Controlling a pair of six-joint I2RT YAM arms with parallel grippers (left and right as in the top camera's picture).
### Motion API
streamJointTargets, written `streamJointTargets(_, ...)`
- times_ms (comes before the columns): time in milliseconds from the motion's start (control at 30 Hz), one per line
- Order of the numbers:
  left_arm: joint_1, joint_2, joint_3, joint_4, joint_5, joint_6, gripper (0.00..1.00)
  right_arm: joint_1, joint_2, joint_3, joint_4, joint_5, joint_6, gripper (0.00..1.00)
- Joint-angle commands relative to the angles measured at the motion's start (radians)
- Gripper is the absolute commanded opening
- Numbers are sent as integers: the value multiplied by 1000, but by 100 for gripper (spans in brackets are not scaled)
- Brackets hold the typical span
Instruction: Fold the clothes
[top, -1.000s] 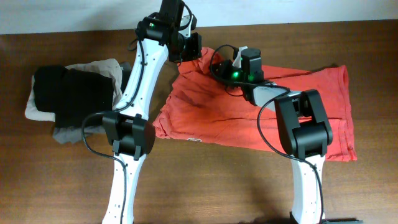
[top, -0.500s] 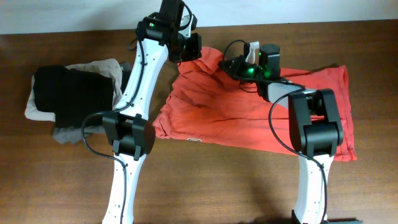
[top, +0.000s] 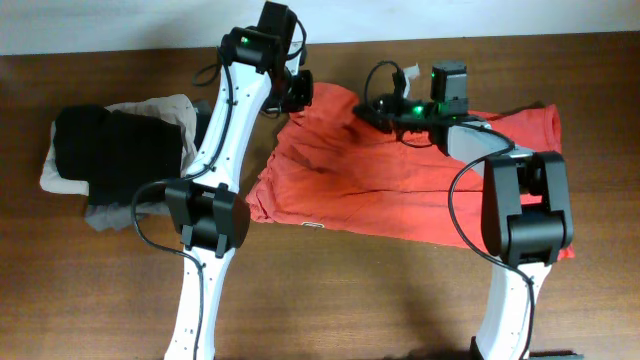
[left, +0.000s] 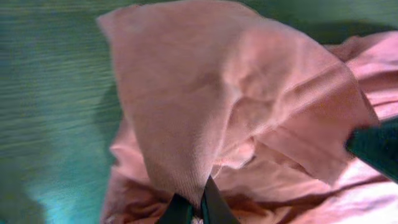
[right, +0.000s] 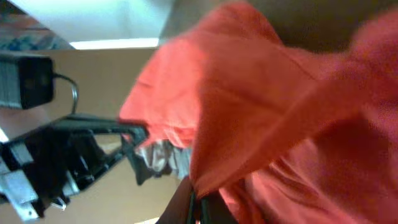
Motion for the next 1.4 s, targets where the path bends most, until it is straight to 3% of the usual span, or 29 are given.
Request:
streamJointTargets(0, -4, 2, 22, -26, -96, 20, 9, -13, -49, 5, -121, -35, -81, 4)
streamJointTargets(133, -4, 2, 22, -58, -107, 20, 20, -26, -53, 5, -353, 47, -145, 4)
streamJointTargets(167, -4, 2, 22, -68, -106, 20, 29, -26, -53, 5, -393, 67, -172, 4)
streamJointTargets(233, -4, 2, 21, -84, -106, 20, 57, -28, -53, 5, -470, 98, -243, 4)
streamJointTargets(300, -4, 2, 21, -97, -107, 20, 63, -27, -53, 5, -513, 119, -294, 4)
streamJointTargets(333, -4, 2, 21, -101, -107, 20, 64, -27, -53, 5, -524, 119, -313, 4)
streamJointTargets(467, -4, 2, 21, -101, -106, 20, 65, -37, -55, 5, -530, 154, -376, 27)
streamJointTargets(600, -4, 2, 21, -81, -102, 54, 65, -93, -80, 19, -530, 291, -533, 33)
streamJointTargets(700, -4, 2, 21, -51, -101, 92, 66, -168, -143, 40, -531, 228, -629, 38)
streamJointTargets(900, 2, 12, 15, 117, 56, 227, 78, -352, -274, 131, -684, 219, -659, 45)
streamJointTargets(1067, 13, 73, 15, 188, 84, 244, 79, -481, -278, 177, -817, 321, -701, 47)
streamJointTargets(1167, 14, 138, 15, 200, 87, 244, 76, -536, -277, 177, -838, 423, -733, 48)
streamJointTargets(1267, 14, 194, 15, 214, 87, 244, 64, -557, -277, 176, -855, 508, -761, 48)
streamJointTargets(1367, 14, 247, 15, 218, 80, 244, 58, -555, -277, 170, -869, 610, -764, 47)
